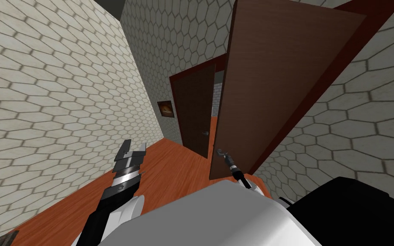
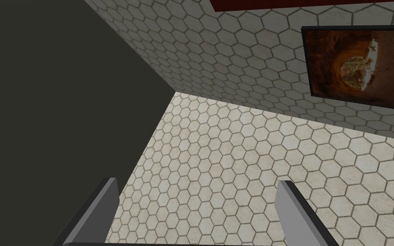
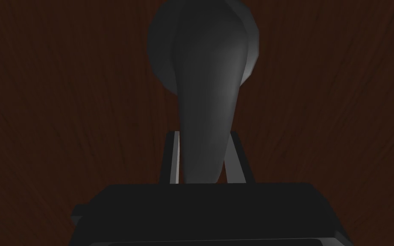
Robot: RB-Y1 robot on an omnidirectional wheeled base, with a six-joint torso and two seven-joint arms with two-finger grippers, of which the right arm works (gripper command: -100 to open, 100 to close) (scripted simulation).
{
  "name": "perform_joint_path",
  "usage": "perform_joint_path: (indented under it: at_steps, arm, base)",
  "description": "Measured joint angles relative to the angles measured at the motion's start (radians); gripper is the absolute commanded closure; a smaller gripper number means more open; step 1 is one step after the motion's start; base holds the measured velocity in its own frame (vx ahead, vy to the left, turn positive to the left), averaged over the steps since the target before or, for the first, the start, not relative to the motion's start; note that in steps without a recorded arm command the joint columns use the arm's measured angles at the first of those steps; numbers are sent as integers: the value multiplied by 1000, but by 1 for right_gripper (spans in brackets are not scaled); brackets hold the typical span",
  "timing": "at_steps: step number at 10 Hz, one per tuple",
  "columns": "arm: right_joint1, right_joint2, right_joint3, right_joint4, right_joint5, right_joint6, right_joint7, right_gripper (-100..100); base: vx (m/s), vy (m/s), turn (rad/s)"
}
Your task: Pull the door open
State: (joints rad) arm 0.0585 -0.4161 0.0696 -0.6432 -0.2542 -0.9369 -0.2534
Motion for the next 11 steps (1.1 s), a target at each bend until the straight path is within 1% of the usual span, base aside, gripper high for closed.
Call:
perform_joint_path:
  at_steps: [2,4,5,6,7,8,9,10,11]
  arm:
    - [12,-14,25,-18,11,-11,-20,100]
    - [23,-18,49,-23,23,-29,-33,100]
    - [26,-17,52,-21,24,-31,-35,100]
    - [21,-20,52,-15,25,-30,-36,100]
    - [17,-22,50,-21,26,-27,-36,100]
    - [3,-25,52,1,30,-35,-42,100]
    - [-4,-27,56,8,34,-36,-48,100]
    - [-2,-29,59,-14,38,-20,-49,100]
    - [-12,-24,61,4,41,-26,-49,100]
  base:
    - [-186,-60,55]
    - [-114,-65,25]
    - [-154,-31,106]
    - [-231,-12,120]
    - [-184,-1,121]
    - [-189,-29,110]
    - [-226,-41,115]
    - [-160,-36,52]
    - [-123,-40,70]
